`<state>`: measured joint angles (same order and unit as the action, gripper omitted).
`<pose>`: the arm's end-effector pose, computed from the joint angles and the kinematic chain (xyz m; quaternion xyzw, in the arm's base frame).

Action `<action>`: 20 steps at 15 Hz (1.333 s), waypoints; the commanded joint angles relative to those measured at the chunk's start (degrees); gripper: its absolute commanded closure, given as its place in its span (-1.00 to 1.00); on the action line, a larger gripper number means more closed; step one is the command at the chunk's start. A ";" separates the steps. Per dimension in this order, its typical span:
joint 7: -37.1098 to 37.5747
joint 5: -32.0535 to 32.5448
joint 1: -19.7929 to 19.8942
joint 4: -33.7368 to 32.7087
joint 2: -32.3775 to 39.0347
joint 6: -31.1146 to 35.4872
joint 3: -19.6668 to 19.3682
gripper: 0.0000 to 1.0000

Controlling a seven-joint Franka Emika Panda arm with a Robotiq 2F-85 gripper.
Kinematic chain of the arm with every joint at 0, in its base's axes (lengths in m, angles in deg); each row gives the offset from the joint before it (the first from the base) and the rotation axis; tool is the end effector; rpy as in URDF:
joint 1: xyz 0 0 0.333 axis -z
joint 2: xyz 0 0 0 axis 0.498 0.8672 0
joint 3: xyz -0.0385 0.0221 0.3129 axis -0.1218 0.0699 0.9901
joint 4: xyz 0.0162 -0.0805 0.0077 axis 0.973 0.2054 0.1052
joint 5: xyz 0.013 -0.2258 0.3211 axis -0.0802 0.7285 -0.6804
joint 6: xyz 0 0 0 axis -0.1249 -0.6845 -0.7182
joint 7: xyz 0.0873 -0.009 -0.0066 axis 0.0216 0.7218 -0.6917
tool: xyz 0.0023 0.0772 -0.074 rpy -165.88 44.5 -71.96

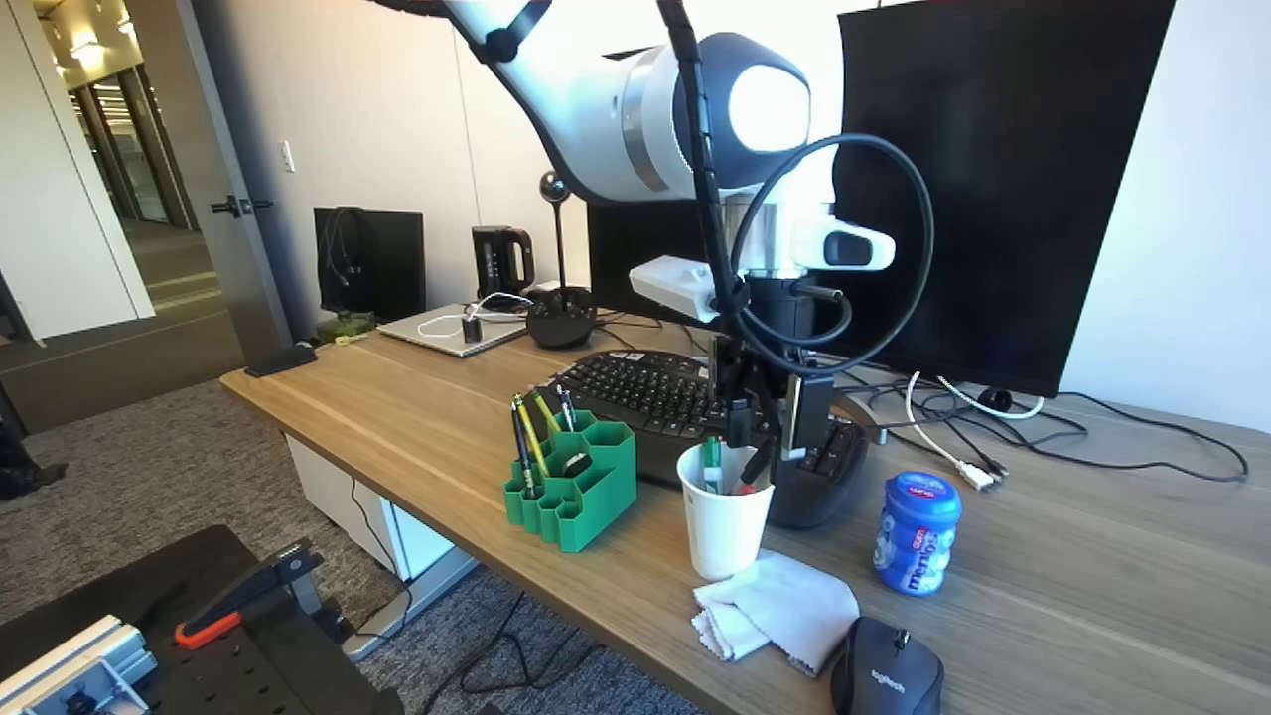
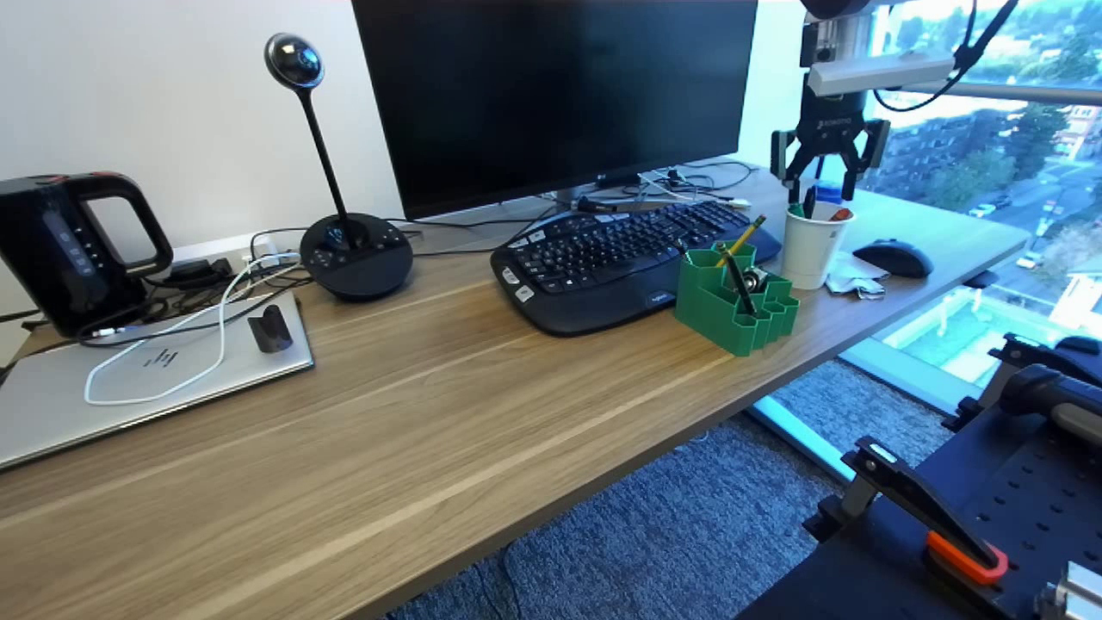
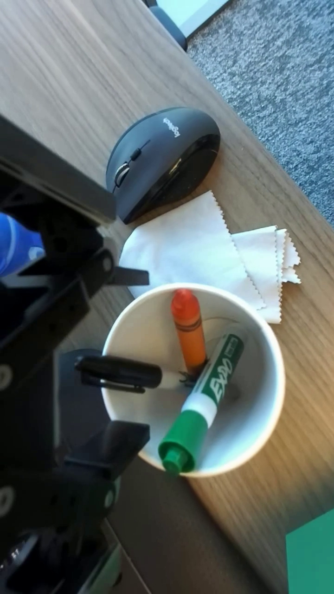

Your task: Move the marker to the green rack

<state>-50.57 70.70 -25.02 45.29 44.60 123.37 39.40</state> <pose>0.6501 -0.1513 0.2211 0.9603 -0.2717 -0.0354 0.0523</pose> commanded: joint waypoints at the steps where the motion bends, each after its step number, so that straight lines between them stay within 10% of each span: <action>1: 1.20 0.08 -0.66 -1.98 0.89 -1.57 -0.70 0.13; 7: 1.42 -0.07 -0.58 -2.41 0.98 -1.55 -0.65 0.98; 20: 0.52 -0.57 -0.22 -1.61 -0.86 -0.97 -0.22 0.92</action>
<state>-49.80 70.65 -25.06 44.26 44.62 123.37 39.40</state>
